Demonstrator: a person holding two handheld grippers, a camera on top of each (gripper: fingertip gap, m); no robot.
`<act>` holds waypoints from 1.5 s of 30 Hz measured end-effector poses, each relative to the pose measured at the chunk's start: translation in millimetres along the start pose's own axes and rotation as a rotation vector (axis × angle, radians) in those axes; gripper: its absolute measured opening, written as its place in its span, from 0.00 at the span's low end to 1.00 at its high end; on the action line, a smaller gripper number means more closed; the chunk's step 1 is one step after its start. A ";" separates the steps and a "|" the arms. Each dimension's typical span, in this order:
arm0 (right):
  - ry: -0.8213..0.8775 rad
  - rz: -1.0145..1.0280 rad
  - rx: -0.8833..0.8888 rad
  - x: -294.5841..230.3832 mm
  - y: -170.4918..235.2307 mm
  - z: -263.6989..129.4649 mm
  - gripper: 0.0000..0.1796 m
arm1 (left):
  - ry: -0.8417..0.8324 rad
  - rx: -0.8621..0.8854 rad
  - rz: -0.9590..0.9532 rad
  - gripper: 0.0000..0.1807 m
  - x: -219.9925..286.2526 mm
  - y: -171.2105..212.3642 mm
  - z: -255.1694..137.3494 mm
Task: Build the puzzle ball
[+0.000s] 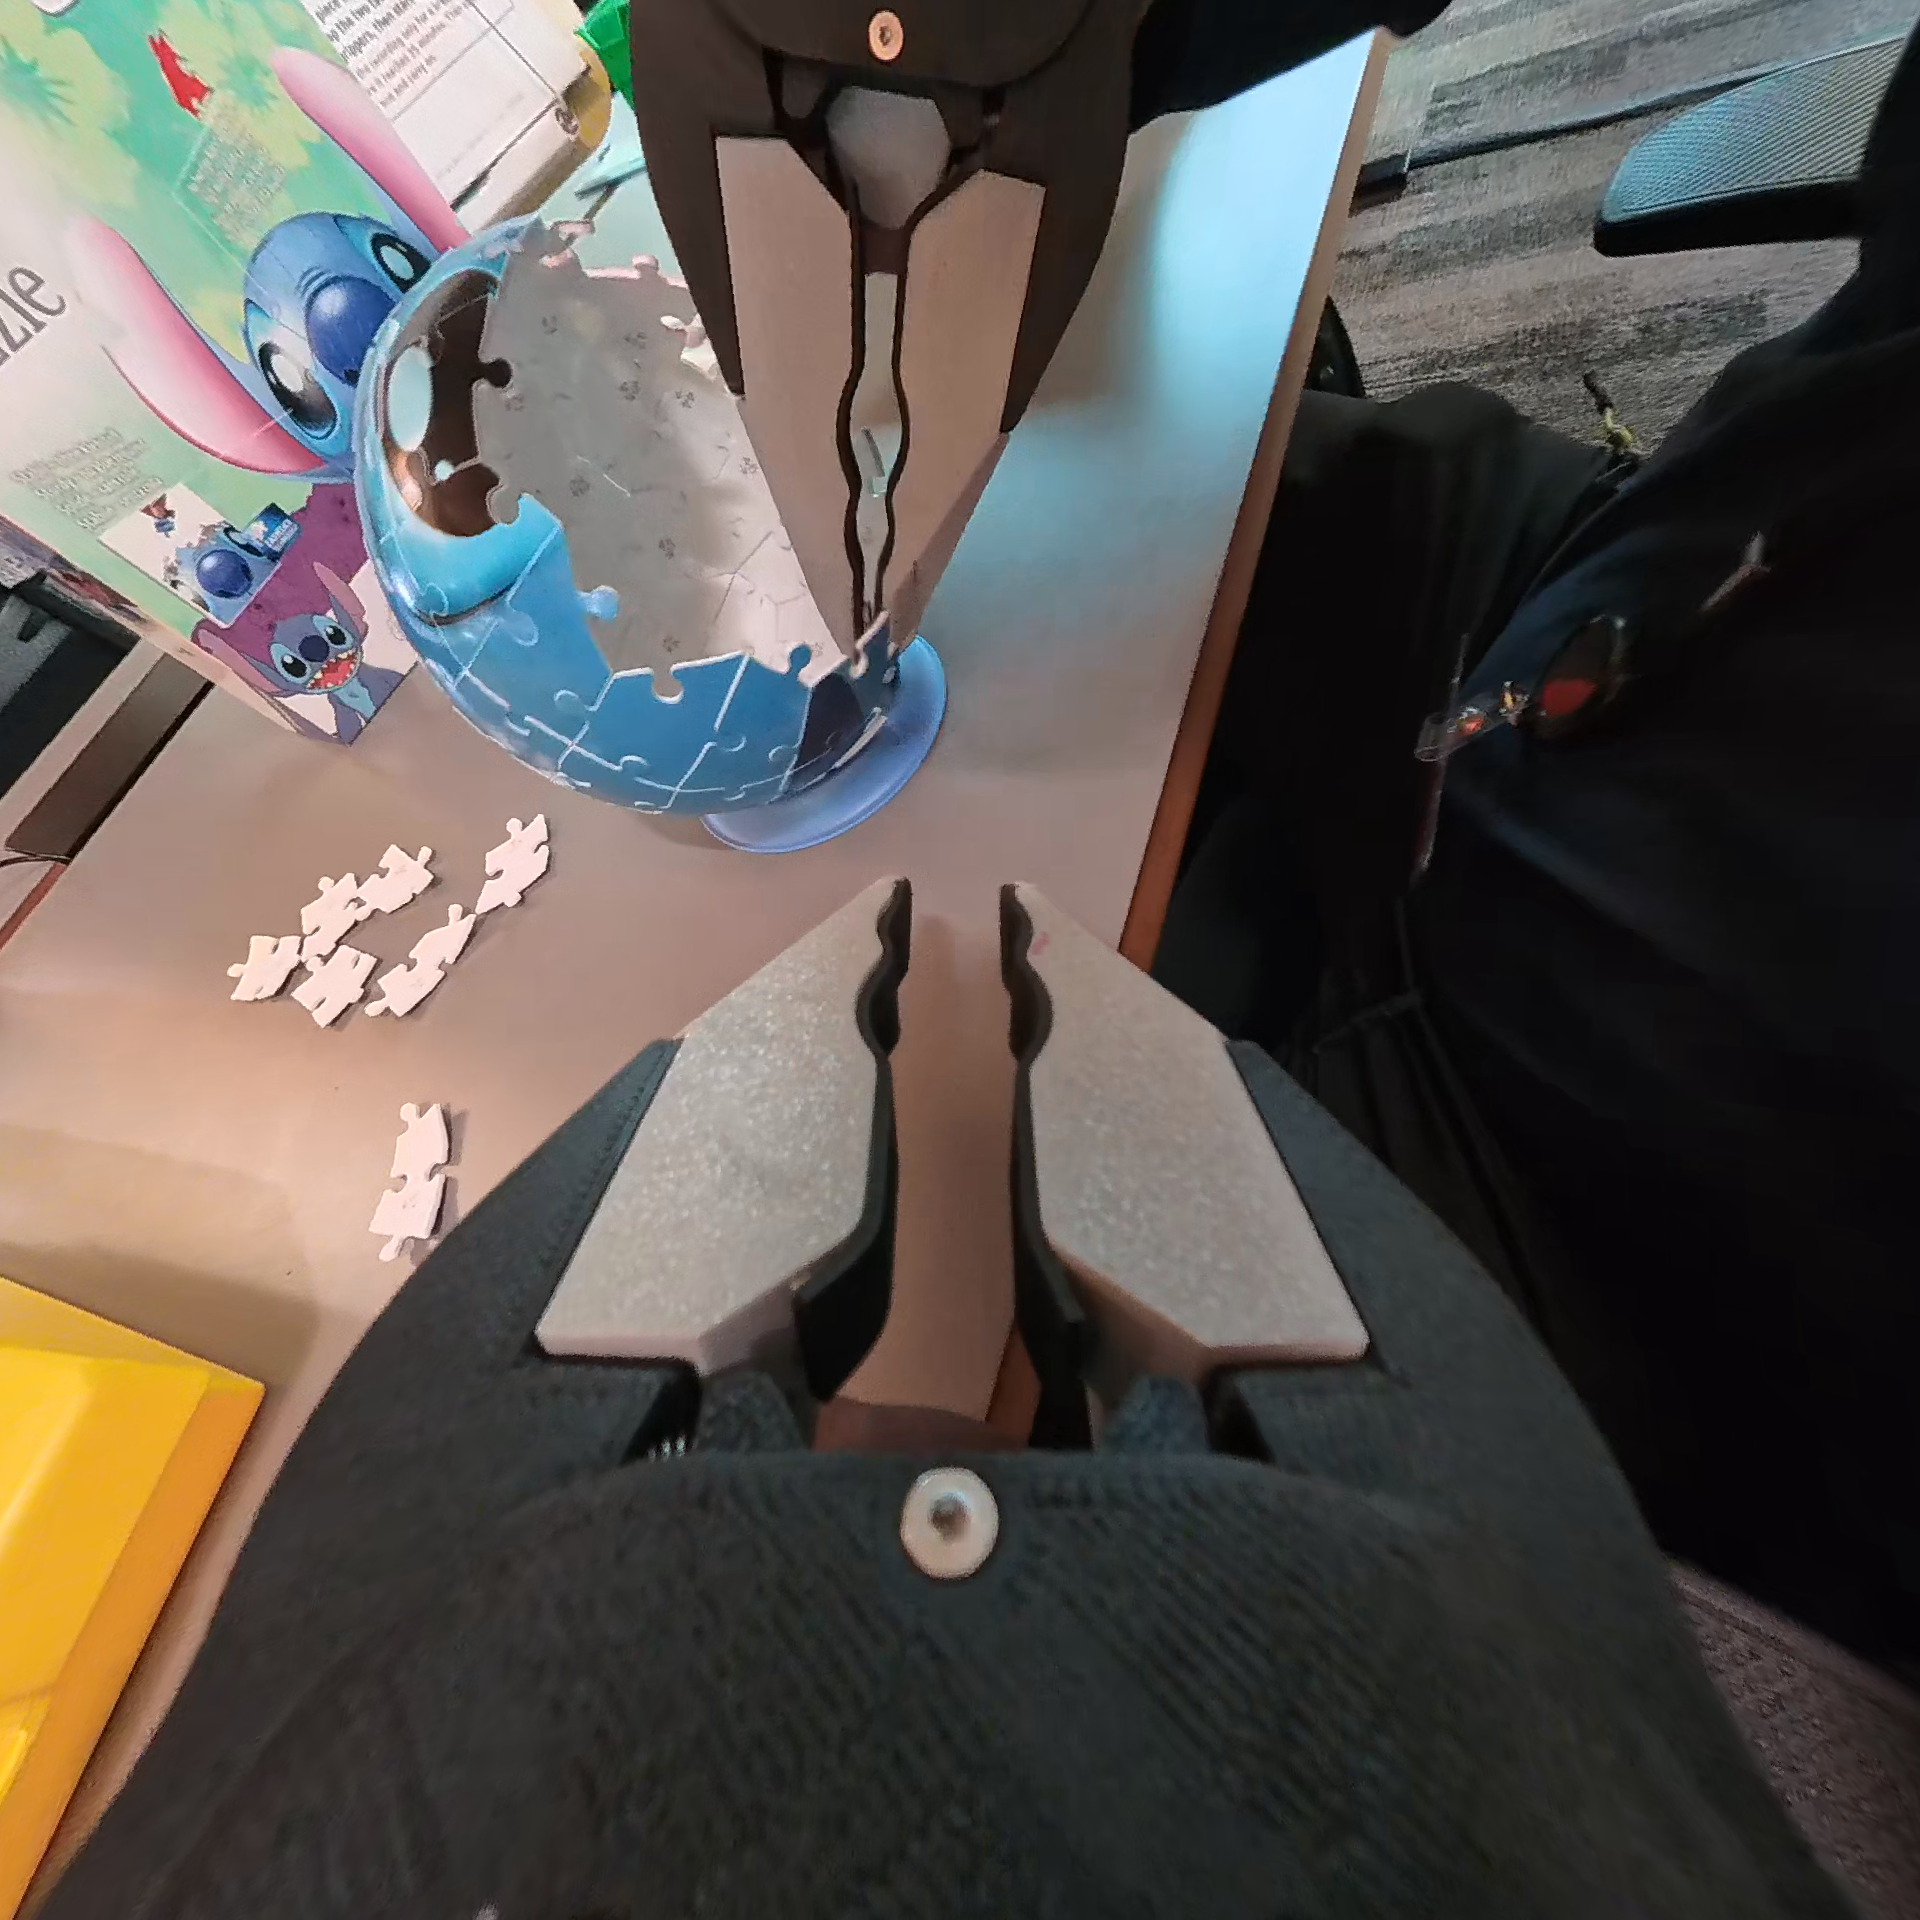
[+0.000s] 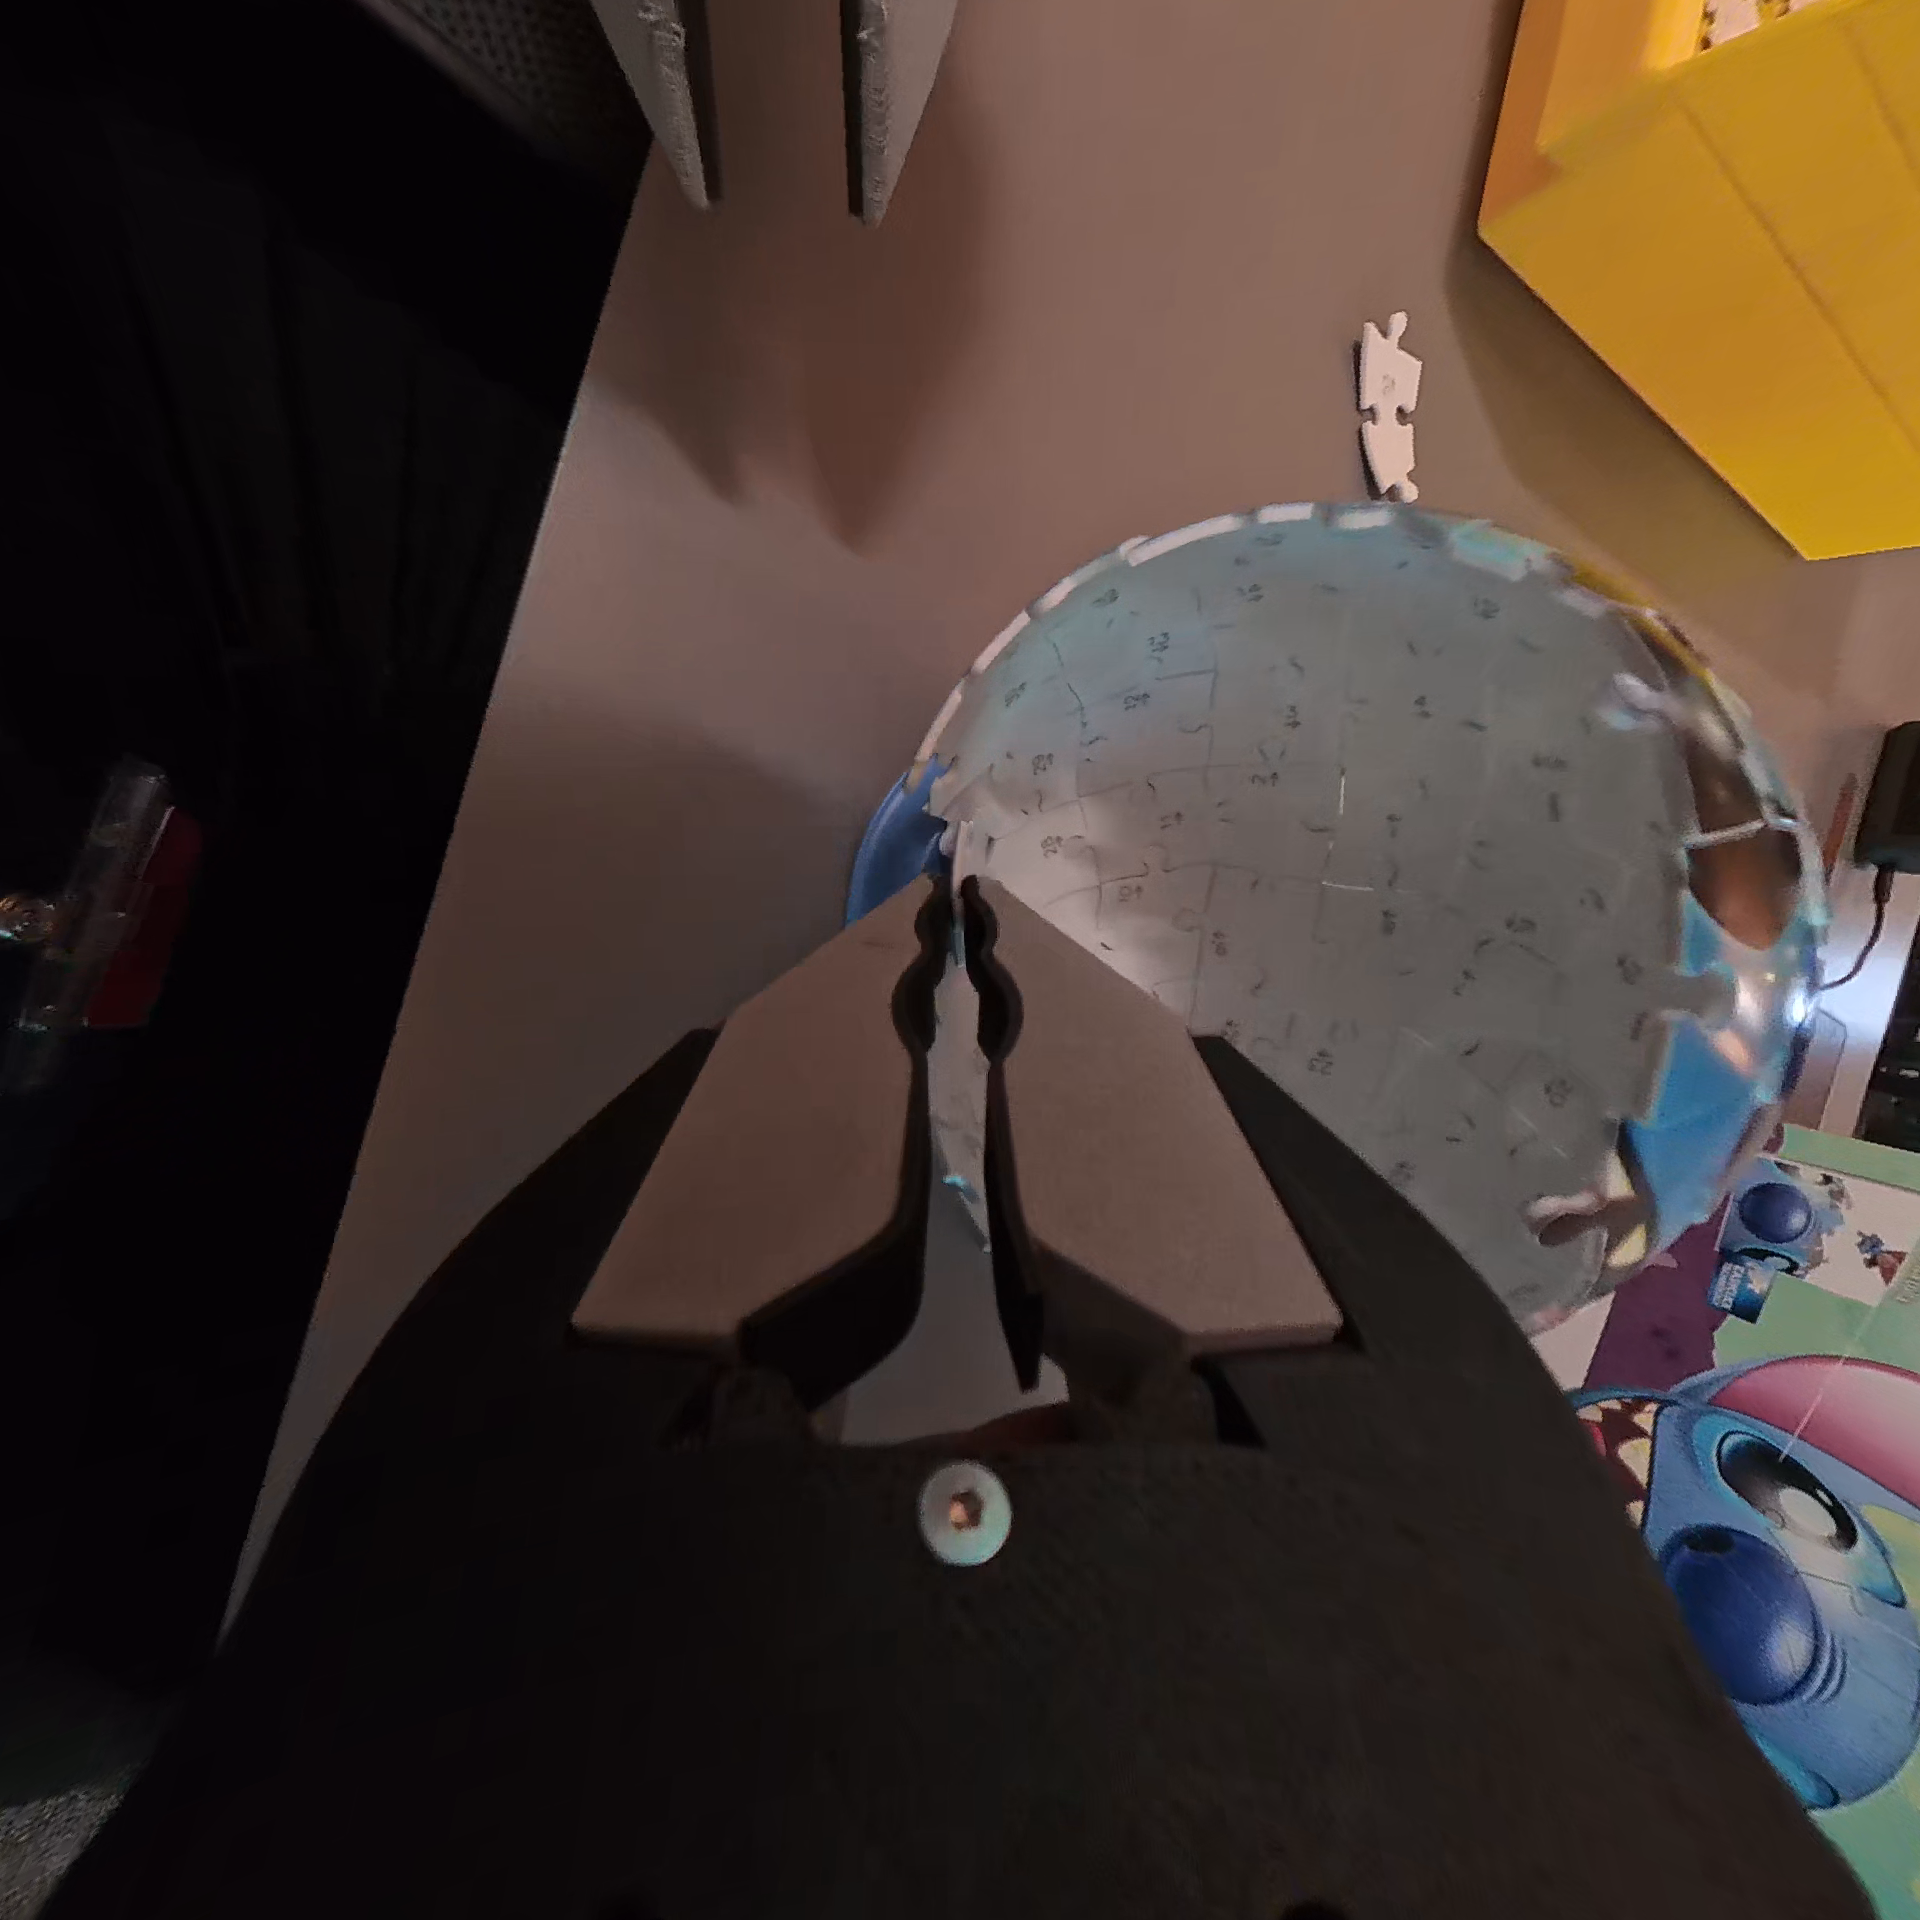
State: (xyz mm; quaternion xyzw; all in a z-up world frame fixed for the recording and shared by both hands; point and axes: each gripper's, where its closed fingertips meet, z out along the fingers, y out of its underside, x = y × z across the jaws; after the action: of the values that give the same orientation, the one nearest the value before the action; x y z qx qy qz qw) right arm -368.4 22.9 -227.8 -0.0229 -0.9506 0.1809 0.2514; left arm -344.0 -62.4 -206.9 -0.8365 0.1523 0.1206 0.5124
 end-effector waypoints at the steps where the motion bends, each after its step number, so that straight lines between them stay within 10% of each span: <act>1: -0.003 0.001 -0.008 -0.2 0.5 0.1 0.00 | 0.006 0.003 -0.001 0.08 0.3 0.2 -0.1; 45: -0.215 0.087 -0.009 -5.5 -0.8 7.3 0.06 | 0.030 0.030 -0.056 0.08 0.3 14.6 0.9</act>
State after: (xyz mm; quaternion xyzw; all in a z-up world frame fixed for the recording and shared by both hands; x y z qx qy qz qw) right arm -367.1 19.0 -235.9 -0.0457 -0.9709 0.1889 0.1397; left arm -349.3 -67.8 -219.4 -0.8345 0.1383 0.0912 0.5256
